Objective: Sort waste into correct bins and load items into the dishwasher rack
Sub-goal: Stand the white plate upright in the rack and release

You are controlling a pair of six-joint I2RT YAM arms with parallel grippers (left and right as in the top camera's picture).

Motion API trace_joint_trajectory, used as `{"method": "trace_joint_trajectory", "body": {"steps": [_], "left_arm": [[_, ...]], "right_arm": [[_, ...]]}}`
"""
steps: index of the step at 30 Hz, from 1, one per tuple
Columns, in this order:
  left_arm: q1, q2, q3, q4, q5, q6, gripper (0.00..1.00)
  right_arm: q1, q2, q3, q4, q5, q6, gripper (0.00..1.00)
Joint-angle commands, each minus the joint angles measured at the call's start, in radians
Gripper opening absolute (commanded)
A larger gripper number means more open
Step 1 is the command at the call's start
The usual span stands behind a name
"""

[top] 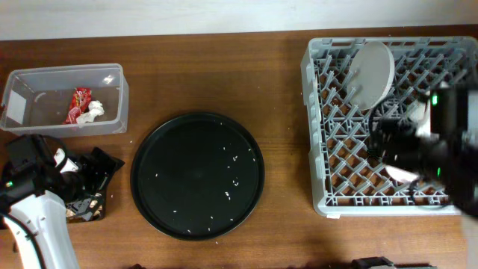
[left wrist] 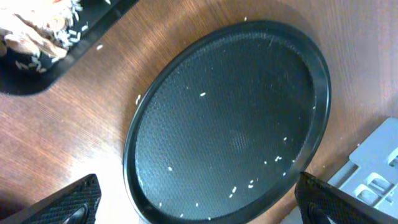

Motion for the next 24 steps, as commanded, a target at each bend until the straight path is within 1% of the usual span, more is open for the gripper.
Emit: {"method": "trace_joint_trajectory", "body": {"steps": [1,2,4,5,7,10,14,15,17,18,19,21,23,24], "left_arm": [[-0.001,0.000,0.000,0.001,0.003,-0.005,0.99],[-0.001,0.000,0.000,0.002,0.003,-0.005,0.99],[-0.001,0.000,0.000,0.001,0.003,-0.005,0.99],[-0.001,0.000,0.000,0.001,0.003,-0.005,0.99],[-0.001,0.000,0.000,0.001,0.003,-0.005,0.99],[-0.001,0.000,0.000,0.001,0.003,-0.005,0.99],[-0.001,0.000,0.000,0.001,0.003,-0.005,0.99],[-0.001,0.000,0.000,0.001,0.003,-0.005,0.99],[-0.001,0.000,0.000,0.001,0.003,-0.005,0.99],[-0.001,0.000,0.000,0.001,0.003,-0.005,0.99],[-0.001,0.000,0.000,0.001,0.003,-0.005,0.99],[-0.001,0.000,0.000,0.001,0.003,-0.005,0.99],[-0.001,0.000,0.000,0.001,0.003,-0.005,0.99],[-0.001,0.000,0.000,0.001,0.003,-0.005,0.99]], "right_arm": [[0.010,-0.204,-0.264,0.137,-0.017,0.011,0.99],[0.010,-0.265,-0.360,0.197,-0.017,0.011,0.99],[0.010,-0.321,-0.480,0.257,-0.043,0.011,0.99],[0.010,-0.327,-0.534,0.266,-0.120,0.011,0.99],[0.010,-0.308,-0.588,0.265,-0.272,0.010,0.99],[0.010,-0.251,-0.605,0.266,-0.274,0.010,0.99],[0.010,-0.132,-0.605,0.266,-0.274,0.010,0.99],[0.010,-0.075,-0.605,0.266,-0.272,0.009,0.99],[0.010,0.001,-0.605,0.267,-0.184,0.007,0.99],[0.009,0.046,-0.606,0.254,-0.173,0.007,0.99],[0.008,0.051,-0.610,0.263,-0.173,0.007,0.99],[0.009,-0.008,-0.634,0.342,-0.202,0.007,0.99],[0.009,-0.144,-0.715,0.492,-0.231,0.007,0.99],[0.009,-0.232,-0.784,0.567,-0.234,0.007,0.99]]}}
